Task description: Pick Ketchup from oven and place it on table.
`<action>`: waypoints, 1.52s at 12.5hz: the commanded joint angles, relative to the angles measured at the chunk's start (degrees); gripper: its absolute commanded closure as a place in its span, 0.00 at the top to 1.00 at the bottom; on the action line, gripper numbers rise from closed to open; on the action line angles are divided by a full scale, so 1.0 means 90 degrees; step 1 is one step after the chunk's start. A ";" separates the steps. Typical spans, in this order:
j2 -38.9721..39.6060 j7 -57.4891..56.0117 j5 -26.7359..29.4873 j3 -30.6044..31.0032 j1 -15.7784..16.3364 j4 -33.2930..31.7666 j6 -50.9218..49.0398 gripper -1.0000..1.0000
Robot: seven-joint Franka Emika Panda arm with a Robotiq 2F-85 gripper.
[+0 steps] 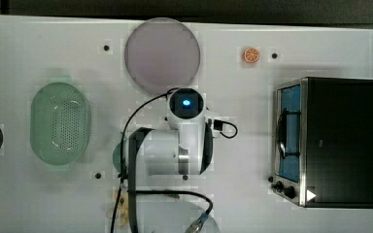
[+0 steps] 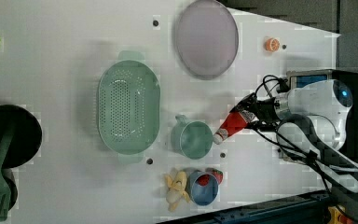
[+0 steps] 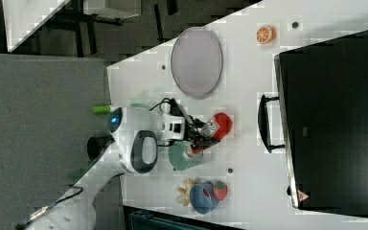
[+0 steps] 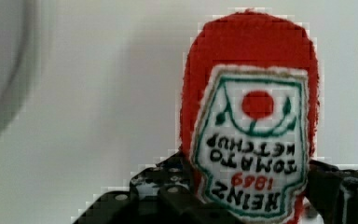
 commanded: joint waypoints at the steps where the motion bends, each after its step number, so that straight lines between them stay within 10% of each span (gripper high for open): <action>1: 0.0001 0.0332 0.0067 -0.0023 -0.0062 0.0095 0.0288 0.67; 4: 0.0148 0.0332 0.0067 -0.0065 -0.0053 0.0096 0.0652 0.99; 9: -0.1035 0.0352 0.0068 -0.0117 -0.0052 0.0349 0.0272 1.00; 19: -0.3099 0.0351 0.0038 -0.0116 -0.0053 0.3311 -0.5151 1.00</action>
